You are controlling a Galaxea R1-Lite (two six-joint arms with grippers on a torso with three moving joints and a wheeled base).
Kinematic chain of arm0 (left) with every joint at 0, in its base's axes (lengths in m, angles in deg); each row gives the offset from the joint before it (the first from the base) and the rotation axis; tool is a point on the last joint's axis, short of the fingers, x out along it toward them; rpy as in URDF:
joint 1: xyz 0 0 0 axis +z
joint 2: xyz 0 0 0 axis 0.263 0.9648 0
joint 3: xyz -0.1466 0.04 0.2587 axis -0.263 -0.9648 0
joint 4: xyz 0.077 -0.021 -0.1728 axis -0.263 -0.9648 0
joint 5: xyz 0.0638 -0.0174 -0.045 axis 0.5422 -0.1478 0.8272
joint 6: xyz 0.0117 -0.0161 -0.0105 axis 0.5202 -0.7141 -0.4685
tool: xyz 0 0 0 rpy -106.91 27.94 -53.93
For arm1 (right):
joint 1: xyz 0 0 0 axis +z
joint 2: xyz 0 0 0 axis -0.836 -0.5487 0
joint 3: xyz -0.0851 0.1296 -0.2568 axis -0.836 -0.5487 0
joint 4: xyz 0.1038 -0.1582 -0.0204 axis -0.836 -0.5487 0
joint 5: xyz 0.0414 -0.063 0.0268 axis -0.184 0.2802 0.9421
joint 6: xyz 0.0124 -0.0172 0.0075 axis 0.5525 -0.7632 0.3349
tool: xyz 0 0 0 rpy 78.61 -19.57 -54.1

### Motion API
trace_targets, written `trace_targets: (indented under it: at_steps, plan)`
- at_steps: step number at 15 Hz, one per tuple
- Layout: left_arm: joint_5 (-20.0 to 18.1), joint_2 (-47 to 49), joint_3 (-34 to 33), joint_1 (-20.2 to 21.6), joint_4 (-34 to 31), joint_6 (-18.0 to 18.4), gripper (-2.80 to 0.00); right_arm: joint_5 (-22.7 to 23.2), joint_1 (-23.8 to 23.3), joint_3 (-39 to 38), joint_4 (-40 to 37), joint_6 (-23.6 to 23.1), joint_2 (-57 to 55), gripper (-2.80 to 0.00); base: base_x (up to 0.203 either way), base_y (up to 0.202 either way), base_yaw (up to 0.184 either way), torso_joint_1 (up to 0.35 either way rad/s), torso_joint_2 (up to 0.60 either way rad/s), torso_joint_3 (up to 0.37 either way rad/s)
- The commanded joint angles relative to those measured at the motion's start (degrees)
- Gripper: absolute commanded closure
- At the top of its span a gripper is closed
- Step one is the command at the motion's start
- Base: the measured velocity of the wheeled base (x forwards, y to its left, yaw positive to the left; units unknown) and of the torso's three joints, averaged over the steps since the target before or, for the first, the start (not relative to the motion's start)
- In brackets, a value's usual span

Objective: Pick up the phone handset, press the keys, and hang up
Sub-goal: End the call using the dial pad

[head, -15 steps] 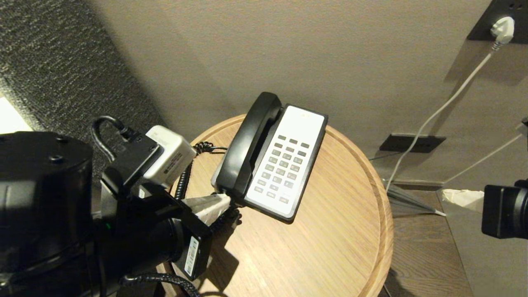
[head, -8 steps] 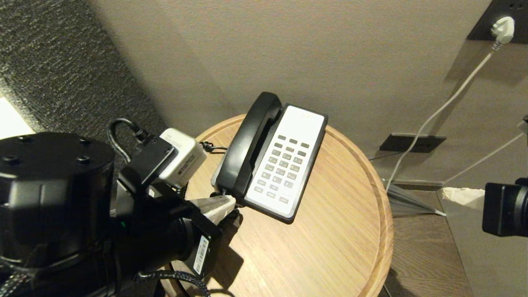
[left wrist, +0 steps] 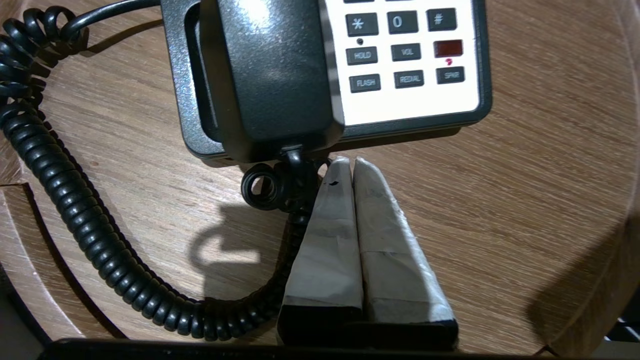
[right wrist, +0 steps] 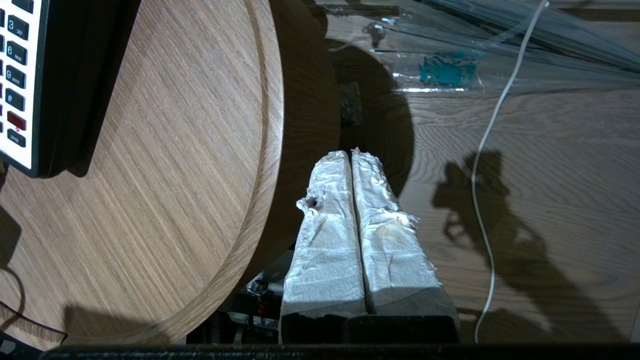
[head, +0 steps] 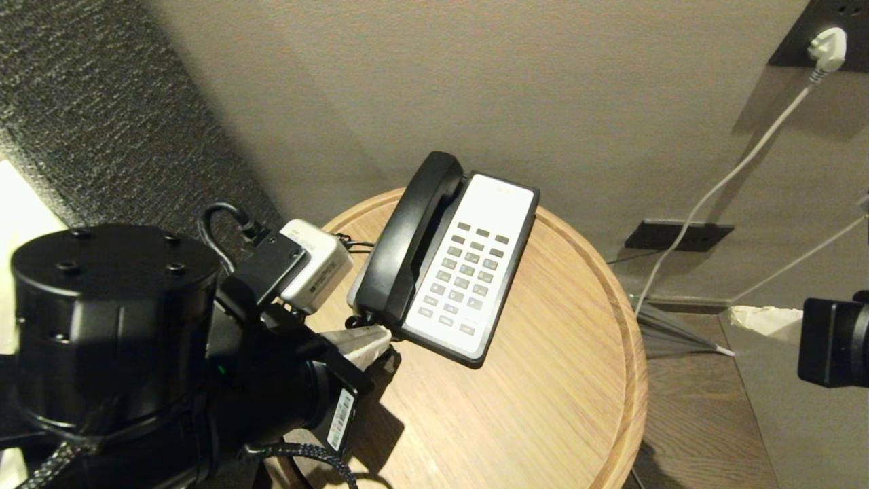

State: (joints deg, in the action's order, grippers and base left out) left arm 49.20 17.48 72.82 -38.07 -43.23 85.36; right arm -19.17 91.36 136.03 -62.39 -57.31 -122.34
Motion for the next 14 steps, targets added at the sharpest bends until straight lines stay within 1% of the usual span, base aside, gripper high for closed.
trace_targets:
  at_steps: [1, 5, 14]
  plan:
    - [0.2, 0.4, -0.1, 0.5, 0.0, 0.2, 0.0, -0.1, 0.1, 0.0, -0.1, 0.1, 0.1, 0.0, 0.0, 0.0, 0.0, 0.0, 0.0, 0.0]
    - [0.3, 1.0, 0.1, 1.5, 0.1, 0.3, 0.0, -0.1, 0.1, -0.1, -0.1, 0.1, 0.2, 0.0, 0.0, 0.0, 0.0, 0.0, 0.0, 0.0]
    - [0.2, 1.6, 0.4, 1.5, 0.2, 0.3, 0.0, -0.1, 0.1, -0.4, -0.1, 0.1, 0.5, 0.0, 0.0, 0.0, 0.0, 0.0, 0.0, 0.0]
